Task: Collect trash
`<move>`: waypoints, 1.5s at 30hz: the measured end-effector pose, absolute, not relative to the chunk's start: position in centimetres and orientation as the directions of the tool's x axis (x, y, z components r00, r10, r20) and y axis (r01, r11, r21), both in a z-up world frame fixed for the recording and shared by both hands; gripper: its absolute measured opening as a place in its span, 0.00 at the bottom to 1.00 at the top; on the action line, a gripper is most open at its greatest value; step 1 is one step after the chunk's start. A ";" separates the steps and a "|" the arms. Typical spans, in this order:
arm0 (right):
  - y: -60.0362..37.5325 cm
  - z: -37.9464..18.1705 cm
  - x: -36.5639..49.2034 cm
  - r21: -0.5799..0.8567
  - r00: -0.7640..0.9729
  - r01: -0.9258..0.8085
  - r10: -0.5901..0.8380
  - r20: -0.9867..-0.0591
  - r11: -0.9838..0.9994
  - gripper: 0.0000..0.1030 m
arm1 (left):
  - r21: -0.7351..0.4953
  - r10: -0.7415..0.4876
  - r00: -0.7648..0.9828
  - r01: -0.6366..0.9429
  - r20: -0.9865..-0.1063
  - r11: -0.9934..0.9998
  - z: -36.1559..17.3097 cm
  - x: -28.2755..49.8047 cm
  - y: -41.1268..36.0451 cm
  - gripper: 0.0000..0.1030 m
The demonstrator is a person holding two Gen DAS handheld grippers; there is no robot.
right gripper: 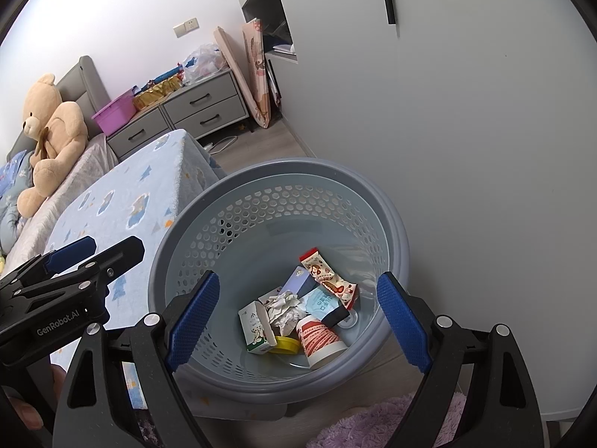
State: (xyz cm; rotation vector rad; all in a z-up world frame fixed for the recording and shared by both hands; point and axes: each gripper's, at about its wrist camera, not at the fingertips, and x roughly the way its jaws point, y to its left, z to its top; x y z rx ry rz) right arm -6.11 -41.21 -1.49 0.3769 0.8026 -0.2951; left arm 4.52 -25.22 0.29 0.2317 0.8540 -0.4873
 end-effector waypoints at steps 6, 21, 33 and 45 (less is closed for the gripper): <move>-41.2 -1.5 -6.1 0.215 0.660 0.395 -0.113 -0.743 0.893 0.82 | 0.005 -0.316 0.559 0.497 -0.767 0.868 0.4 4.5 -25.1 0.79; -41.2 -1.6 -6.1 0.215 0.661 0.395 -0.113 -0.742 0.893 0.82 | 0.005 -0.316 0.560 0.497 -0.766 0.868 0.4 4.5 -25.1 0.79; -41.2 -1.6 -6.1 0.215 0.660 0.395 -0.113 -0.743 0.893 0.82 | 0.007 -0.314 0.561 0.496 -0.766 0.868 0.4 4.5 -25.0 0.79; -41.1 -1.6 -6.2 0.216 0.661 0.395 -0.113 -0.742 0.893 0.82 | 0.010 -0.309 0.562 0.493 -0.767 0.870 0.5 4.5 -24.9 0.79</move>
